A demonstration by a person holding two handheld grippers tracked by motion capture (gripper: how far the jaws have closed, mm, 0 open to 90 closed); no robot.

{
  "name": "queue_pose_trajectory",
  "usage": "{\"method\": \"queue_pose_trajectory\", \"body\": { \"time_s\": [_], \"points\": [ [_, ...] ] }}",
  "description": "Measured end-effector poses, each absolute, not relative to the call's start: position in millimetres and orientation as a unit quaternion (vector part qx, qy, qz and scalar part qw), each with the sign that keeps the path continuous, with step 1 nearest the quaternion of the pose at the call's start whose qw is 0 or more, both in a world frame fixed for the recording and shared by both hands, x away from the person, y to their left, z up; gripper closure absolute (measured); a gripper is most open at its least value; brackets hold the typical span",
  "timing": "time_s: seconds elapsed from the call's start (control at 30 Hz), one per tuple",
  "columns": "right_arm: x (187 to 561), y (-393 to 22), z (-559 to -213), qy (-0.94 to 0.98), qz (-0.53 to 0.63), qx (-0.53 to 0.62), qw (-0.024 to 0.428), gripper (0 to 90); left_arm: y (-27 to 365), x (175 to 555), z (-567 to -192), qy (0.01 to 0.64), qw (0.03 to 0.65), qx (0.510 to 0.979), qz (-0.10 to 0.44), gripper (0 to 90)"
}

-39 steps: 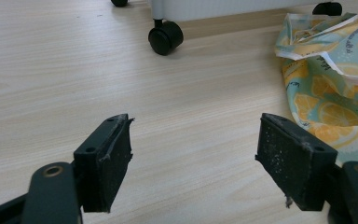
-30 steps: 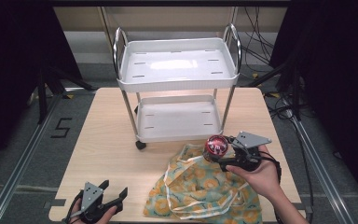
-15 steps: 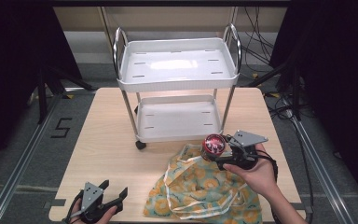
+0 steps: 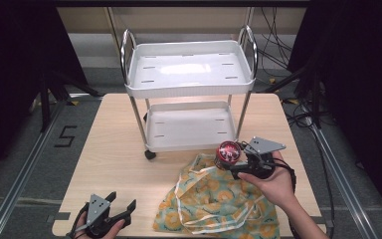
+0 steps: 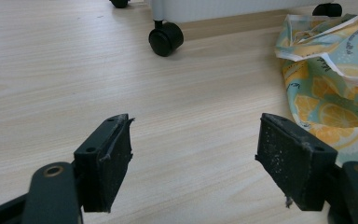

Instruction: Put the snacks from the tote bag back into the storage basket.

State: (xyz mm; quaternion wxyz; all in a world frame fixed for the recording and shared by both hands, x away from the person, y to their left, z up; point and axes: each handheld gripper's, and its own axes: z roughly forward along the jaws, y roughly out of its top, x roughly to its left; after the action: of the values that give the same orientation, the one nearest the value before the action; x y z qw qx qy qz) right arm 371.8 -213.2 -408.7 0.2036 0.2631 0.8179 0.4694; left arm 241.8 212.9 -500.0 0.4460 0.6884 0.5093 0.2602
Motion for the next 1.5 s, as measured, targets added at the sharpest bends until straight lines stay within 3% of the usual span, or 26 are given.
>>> {"method": "queue_pose_trajectory", "body": {
  "time_s": [1.5],
  "points": [
    [393, -210, -410, 0.813, 0.465, 0.283, 0.207, 26.0, 214, 242, -501, 0.51, 0.451, 0.686, 0.257, 25.8]
  ]
}}
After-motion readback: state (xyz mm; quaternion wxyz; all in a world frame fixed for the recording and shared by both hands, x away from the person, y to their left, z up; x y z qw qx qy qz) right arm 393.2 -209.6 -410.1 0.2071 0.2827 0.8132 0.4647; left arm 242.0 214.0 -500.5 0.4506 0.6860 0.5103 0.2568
